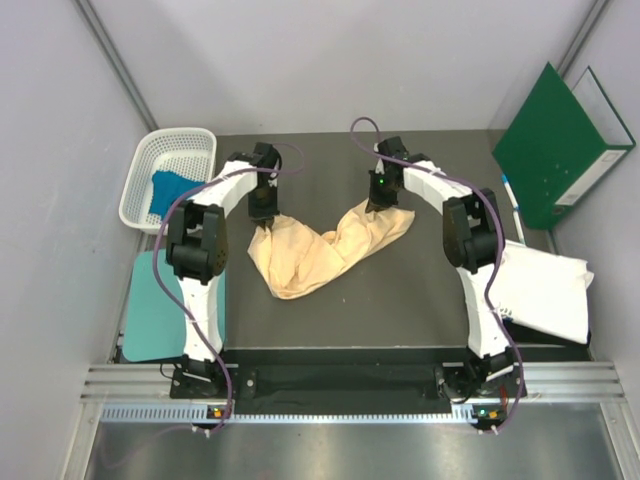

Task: Fold and stack the t-shirts
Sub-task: Flatten out the tshirt

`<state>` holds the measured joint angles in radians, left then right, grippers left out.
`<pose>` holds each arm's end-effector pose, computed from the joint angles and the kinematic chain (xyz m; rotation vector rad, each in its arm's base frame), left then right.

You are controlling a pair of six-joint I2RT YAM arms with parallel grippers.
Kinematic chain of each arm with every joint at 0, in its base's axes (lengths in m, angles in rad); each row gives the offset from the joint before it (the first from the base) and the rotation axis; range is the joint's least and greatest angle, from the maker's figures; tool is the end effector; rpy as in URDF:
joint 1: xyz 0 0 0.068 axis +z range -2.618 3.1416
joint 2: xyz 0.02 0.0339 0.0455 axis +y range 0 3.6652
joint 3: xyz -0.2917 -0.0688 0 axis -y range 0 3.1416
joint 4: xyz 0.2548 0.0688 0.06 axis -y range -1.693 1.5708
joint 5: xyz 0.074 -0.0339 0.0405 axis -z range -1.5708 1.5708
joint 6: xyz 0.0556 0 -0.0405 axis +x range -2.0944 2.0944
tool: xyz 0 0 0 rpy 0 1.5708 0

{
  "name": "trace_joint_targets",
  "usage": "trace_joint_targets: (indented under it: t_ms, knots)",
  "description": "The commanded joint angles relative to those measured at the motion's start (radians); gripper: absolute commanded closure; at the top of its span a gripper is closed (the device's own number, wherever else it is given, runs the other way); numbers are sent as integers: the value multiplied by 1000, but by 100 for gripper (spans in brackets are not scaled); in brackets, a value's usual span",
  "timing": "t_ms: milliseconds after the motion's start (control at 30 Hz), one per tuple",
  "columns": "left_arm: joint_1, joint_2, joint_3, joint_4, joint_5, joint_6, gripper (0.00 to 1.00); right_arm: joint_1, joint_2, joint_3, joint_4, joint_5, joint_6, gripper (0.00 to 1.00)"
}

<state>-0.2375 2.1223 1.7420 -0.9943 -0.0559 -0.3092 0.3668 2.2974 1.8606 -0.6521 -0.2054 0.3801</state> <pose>0.4449 -0.1045 0.1961 -0.1134 2.9355 0.0010 0.4903 0.2005 0.1643 -0.0508 2.7231 0.5054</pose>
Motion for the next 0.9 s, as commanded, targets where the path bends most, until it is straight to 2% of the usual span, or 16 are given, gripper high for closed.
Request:
trace_joint_targets:
  t_ms: [0, 233, 367, 500, 667, 767, 867]
  knots:
    - [-3, 42, 120, 45, 48, 13, 100, 14, 24, 29, -72, 30, 2, 100]
    - [18, 27, 399, 65, -16, 1, 100, -48, -53, 135, -77, 106, 5, 100]
    - [41, -57, 413, 158, -42, -28, 100, -86, -127, 173, -46, 121, 10, 100]
    - [47, -171, 347, 239, -56, -37, 100, -103, -220, 154, 8, 124, -16, 100]
    - [47, -370, 133, 357, -61, -54, 100, -103, -404, 48, 127, 112, -24, 100]
    - [47, -462, 1, 364, -56, -54, 100, -103, -505, -55, 143, 100, -32, 100]
    - [47, -493, -77, 304, -58, -68, 100, -103, -561, -188, 71, 72, -44, 100]
